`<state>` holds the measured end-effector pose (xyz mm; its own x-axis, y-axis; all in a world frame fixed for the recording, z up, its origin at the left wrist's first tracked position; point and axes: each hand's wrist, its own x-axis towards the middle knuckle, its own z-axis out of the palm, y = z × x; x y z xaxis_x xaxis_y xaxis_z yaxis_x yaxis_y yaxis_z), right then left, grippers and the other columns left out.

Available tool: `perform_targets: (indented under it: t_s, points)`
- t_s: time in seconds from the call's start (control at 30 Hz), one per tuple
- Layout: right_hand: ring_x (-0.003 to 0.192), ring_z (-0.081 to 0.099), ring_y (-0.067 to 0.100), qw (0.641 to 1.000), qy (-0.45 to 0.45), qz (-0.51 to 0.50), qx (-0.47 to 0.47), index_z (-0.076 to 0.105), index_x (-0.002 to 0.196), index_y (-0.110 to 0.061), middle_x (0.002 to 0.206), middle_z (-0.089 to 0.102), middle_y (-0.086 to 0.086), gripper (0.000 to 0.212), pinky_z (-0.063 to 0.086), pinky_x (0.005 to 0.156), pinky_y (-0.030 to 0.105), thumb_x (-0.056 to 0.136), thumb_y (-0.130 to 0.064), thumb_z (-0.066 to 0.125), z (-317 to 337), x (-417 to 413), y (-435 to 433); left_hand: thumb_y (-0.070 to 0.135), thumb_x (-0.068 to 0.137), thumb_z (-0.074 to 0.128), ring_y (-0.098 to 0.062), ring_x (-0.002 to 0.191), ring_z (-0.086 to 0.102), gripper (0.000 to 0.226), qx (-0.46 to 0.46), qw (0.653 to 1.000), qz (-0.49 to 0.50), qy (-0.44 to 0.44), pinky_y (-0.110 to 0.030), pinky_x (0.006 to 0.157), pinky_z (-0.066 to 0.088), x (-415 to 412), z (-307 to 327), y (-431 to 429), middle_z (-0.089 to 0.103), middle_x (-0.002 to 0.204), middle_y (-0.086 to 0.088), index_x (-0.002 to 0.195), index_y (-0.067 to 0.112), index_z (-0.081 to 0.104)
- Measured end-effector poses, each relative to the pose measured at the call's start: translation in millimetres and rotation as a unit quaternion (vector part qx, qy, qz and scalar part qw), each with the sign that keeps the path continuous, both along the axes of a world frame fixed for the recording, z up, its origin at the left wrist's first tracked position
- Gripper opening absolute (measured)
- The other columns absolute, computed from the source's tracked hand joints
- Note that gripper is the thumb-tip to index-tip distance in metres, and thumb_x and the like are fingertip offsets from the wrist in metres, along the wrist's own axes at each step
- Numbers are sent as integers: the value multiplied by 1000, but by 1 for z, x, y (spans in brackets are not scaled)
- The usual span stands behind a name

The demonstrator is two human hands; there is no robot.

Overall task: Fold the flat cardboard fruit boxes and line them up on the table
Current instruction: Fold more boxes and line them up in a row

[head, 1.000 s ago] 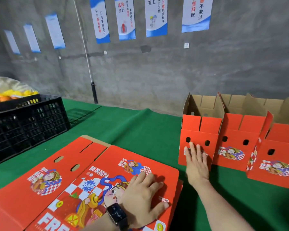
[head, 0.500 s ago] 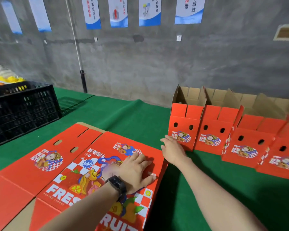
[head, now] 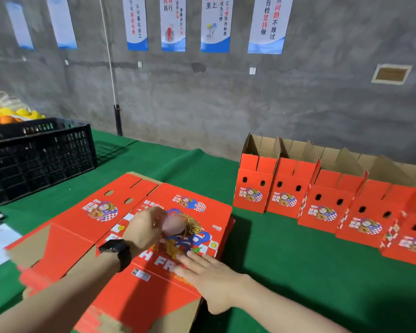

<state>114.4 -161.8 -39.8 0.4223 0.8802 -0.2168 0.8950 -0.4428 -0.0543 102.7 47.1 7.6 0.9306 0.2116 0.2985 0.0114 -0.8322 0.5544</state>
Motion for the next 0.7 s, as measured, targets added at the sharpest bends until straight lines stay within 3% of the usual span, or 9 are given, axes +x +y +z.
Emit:
perform_targets:
  t_s: [0.13,0.27,0.43,0.6,0.7]
  points:
    - [147,-16,20,998,-1,-66,16,-7,153,-26,161,-16,2,100,-7,119,38,82,0,58,-9,-29,-6,-2,83,50,-18,85,64,28,3,998,-41,45,-23,74,49,-32,-6,-16,72,99,-5,101,9,68]
    - [147,-15,20,994,11,-102,43,-1,154,-26,161,-13,2,88,-10,117,35,87,0,51,-18,-54,-23,16,92,52,-10,89,59,23,75,990,-95,78,-16,74,44,-57,-16,-30,68,111,3,109,15,68]
    - [147,-15,23,993,18,-113,35,-2,154,-23,161,-14,7,87,-7,119,42,86,7,45,-12,-81,-51,23,93,50,-12,98,61,27,124,970,-145,148,-15,77,44,-69,-13,-49,66,116,4,115,19,67]
    - [148,6,30,989,-40,-104,96,13,153,-18,160,12,12,67,1,120,42,94,-3,42,-6,-96,-72,34,92,57,-10,94,62,31,98,976,-155,117,-15,76,45,-69,10,-70,66,115,3,117,18,63]
    - [147,17,26,977,-79,-119,157,26,151,-19,157,26,10,69,5,119,37,89,6,44,2,-97,-98,34,90,60,-5,76,58,24,80,976,-185,83,-4,62,38,-75,27,-91,69,102,5,108,19,67]
